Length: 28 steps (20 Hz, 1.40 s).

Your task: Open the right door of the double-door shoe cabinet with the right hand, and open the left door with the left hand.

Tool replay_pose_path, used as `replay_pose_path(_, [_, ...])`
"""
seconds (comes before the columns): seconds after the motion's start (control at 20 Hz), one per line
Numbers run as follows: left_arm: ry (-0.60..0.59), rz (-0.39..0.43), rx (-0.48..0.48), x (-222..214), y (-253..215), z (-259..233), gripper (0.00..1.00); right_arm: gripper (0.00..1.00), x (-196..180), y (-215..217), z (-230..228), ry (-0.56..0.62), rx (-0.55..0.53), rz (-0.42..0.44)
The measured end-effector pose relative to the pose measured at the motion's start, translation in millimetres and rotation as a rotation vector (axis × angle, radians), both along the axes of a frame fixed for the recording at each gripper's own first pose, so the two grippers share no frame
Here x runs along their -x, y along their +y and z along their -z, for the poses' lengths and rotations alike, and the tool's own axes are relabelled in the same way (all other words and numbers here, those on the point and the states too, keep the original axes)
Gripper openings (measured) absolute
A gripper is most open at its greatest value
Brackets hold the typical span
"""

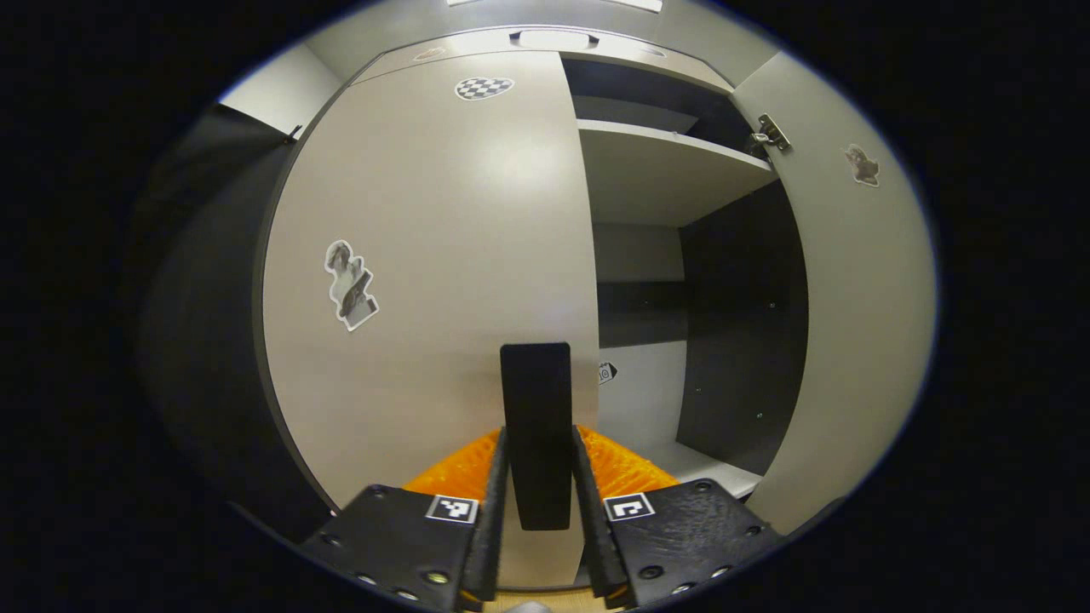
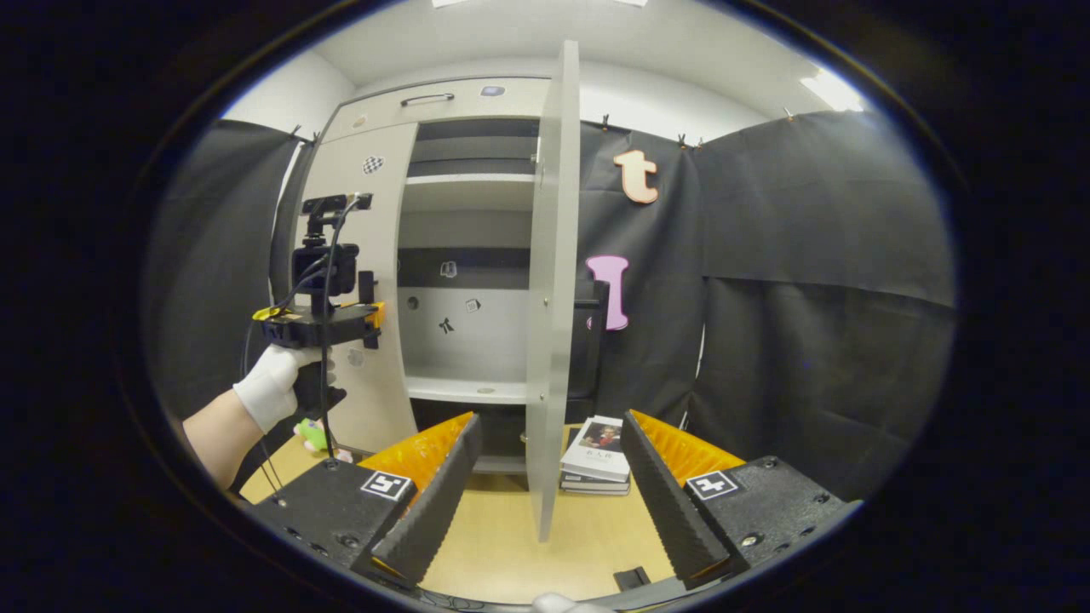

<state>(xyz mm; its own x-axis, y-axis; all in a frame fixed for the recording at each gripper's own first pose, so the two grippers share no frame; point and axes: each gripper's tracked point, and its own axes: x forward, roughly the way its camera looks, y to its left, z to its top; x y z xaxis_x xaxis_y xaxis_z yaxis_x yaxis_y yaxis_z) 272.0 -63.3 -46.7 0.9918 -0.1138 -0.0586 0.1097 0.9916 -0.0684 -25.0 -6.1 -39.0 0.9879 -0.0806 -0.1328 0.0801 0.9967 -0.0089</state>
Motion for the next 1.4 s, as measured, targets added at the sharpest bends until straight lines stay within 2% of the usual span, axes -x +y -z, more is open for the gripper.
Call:
replay_pose_path(0.1, [0.012,0.006,0.029,0.2,-1.4,-0.3,0.36,1.00,0.1,-0.2,0.4,0.007,-0.006,-0.005])
replay_pose_path(0.15, [0.024,0.009,0.032,-0.6,-0.6,1.7,0.29,1.00,1.0,-0.8,0.5,0.006,-0.004,-0.006])
replay_pose_path(0.3, [0.022,0.004,0.031,1.5,0.5,0.8,0.17,1.00,4.9,-0.2,-2.5,-0.003,-0.007,-0.016])
replay_pose_path(0.4, [0.016,-0.002,0.006,2.2,0.6,1.6,0.17,1.00,7.6,1.3,-5.6,-0.010,-0.013,-0.022])
replay_pose_path(0.45, [0.013,0.000,0.006,2.0,0.8,1.6,0.04,1.00,10.4,0.8,-5.7,-0.016,-0.012,-0.024])
replay_pose_path(1.1, [0.008,0.053,-0.001,54.6,15.1,-4.0,0.04,1.00,40.7,23.8,-2.6,-0.022,-0.026,-0.103])
replay_pose_path(1.4, [0.003,0.019,0.001,87.7,40.7,-4.1,0.03,1.00,46.9,52.4,0.4,-0.023,-0.033,-0.174])
